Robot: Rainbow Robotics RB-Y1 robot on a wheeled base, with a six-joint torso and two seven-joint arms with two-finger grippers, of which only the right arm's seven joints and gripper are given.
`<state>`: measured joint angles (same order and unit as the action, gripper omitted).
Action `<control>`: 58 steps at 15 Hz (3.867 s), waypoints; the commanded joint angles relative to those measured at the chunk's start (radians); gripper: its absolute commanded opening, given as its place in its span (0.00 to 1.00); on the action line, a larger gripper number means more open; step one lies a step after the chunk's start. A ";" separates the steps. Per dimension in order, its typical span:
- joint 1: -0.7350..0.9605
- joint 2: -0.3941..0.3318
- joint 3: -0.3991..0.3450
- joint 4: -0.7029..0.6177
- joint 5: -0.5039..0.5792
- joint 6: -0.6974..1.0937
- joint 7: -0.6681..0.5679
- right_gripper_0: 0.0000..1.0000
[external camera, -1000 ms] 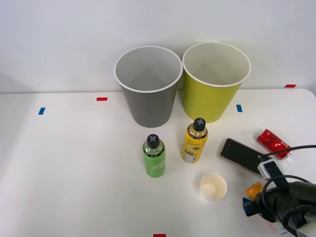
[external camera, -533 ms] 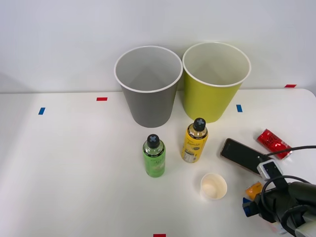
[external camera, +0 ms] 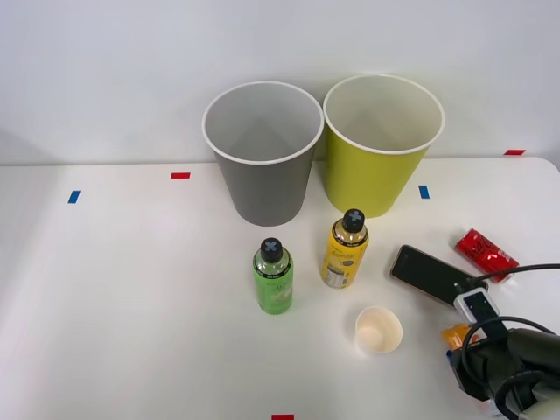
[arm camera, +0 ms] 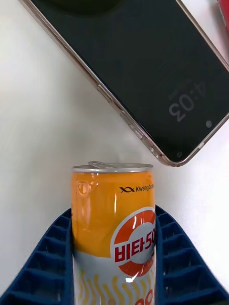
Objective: Put cans in the gray bin, plastic bottles in the light green bin
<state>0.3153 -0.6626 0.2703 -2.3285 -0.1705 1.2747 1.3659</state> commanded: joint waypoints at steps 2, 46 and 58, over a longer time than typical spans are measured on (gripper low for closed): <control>0.007 0.000 0.017 0.000 0.022 0.000 0.004 0.00; -0.996 0.164 0.184 0.557 -0.495 -1.003 -0.083 0.00; -1.096 0.155 0.293 0.722 -0.392 -1.037 -0.140 0.92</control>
<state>-0.7813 -0.5080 0.5627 -1.6060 -0.5671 0.2391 1.2314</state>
